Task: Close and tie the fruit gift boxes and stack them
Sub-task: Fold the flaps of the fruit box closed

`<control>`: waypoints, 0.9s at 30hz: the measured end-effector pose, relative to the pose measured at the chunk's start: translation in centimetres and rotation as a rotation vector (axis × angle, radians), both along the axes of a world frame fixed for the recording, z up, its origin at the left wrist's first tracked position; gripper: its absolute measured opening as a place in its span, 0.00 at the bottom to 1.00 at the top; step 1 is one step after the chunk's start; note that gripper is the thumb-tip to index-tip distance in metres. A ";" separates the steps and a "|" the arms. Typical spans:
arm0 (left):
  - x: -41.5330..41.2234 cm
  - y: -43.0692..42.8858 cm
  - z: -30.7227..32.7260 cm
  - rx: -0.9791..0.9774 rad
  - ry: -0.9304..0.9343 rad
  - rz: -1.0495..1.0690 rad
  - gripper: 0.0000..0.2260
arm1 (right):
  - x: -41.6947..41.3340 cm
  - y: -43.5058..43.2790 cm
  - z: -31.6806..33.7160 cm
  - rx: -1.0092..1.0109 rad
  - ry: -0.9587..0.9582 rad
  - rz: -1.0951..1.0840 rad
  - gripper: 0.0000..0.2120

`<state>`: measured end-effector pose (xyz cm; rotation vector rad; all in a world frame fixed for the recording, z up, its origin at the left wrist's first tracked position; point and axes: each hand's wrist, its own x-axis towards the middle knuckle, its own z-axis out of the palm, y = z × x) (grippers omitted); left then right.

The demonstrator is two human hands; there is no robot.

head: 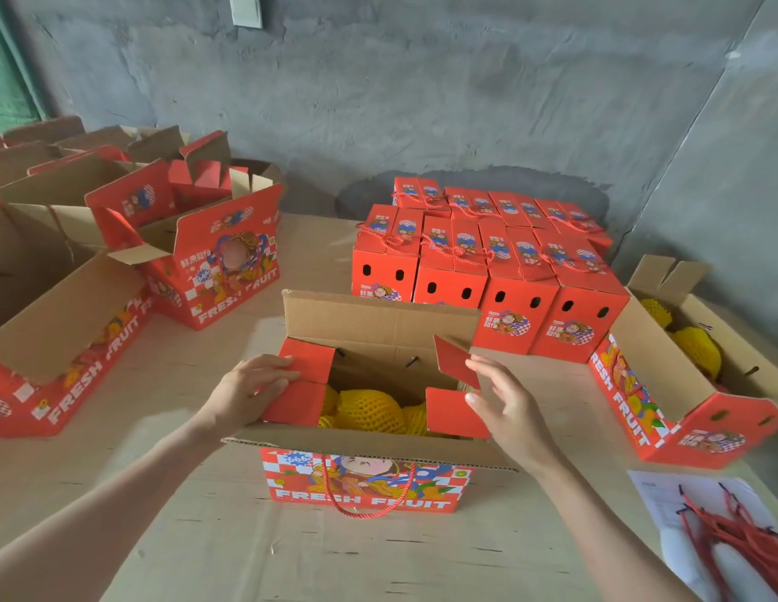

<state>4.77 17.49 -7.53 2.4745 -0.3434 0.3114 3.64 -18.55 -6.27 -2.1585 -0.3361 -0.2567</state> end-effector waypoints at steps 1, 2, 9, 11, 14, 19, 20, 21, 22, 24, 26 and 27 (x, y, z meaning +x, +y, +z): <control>0.1 0.0 -0.1 -0.006 0.000 0.000 0.10 | 0.2 0.1 -0.3 -0.035 0.000 0.017 0.17; 0.2 0.0 -0.1 -0.019 -0.001 0.005 0.10 | 0.3 0.3 -0.6 -0.052 0.011 0.028 0.15; 0.1 -0.9 -0.6 -0.160 0.039 0.081 0.10 | 0.5 -0.1 -0.9 -0.065 0.031 0.062 0.06; 0.0 -0.8 -0.5 -0.167 0.051 0.091 0.11 | 0.3 -0.7 -0.6 -0.136 0.005 0.106 0.09; 0.2 -0.8 -0.2 -0.206 0.074 0.116 0.11 | -0.1 -2.1 -0.6 -0.253 -0.007 0.171 0.14; 0.1 -0.8 -0.3 -0.234 0.065 0.166 0.06 | -0.6 -3.0 -0.7 -0.343 0.163 0.233 0.32; 0.0 -0.8 -0.4 -0.243 0.055 0.171 0.06 | -0.5 -3.0 -0.6 -0.353 0.199 0.251 0.33; 0.0 -0.8 -0.5 -0.252 0.047 0.171 0.06 | -0.5 -3.1 -0.4 -0.357 0.232 0.274 0.33; 0.0 -0.8 -0.6 -0.259 0.041 0.168 0.06 | -0.4 -3.1 -0.1 -0.354 0.263 0.298 0.33; 0.1 -0.7 -0.9 -0.279 0.041 0.166 0.06 | -0.2 -3.4 0.5 -0.331 0.330 0.341 0.35; 0.0 -0.7 -1.3 -0.330 0.047 0.190 0.06 | 0.1 -3.6 1.0 -0.326 0.390 0.381 0.36; -0.1 -0.7 -1.6 -0.378 0.053 0.196 0.06 | 0.1 -3.7 1.1 -0.329 0.409 0.393 0.38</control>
